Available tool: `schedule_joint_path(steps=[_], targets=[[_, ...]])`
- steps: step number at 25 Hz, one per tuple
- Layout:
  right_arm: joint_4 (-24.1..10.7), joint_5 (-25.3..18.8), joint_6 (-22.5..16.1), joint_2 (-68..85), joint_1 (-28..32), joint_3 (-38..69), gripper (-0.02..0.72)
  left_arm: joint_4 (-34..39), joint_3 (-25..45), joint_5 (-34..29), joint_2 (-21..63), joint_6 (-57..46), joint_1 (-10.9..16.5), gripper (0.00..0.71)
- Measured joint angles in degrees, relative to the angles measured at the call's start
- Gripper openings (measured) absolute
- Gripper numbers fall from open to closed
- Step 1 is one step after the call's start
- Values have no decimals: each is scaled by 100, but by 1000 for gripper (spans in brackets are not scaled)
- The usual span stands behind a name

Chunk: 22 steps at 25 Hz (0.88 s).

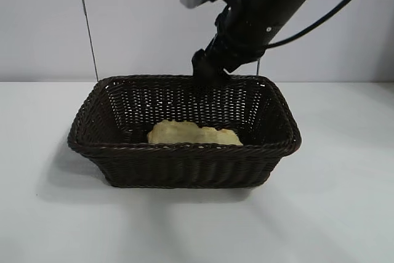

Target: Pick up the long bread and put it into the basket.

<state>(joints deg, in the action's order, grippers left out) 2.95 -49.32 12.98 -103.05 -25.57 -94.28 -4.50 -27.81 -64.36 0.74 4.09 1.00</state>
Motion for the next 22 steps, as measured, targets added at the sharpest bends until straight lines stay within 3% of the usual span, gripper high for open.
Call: schedule_joint_path(steps=[4, 6, 12, 22], targets=[[-524, -1017, -821, 0, 13, -624, 693, 0, 0, 0, 0, 0, 0, 694], [-590, -1270, -1057, 0, 85, -853, 693, 0, 0, 0, 0, 0, 0, 694], [-682, -1640, -1167, 5, 828, -980, 694, 0, 0, 0, 0, 0, 0, 694], [-991, -2118, -1167, 9, 2970, -980, 694, 0, 0, 0, 0, 0, 0, 694]])
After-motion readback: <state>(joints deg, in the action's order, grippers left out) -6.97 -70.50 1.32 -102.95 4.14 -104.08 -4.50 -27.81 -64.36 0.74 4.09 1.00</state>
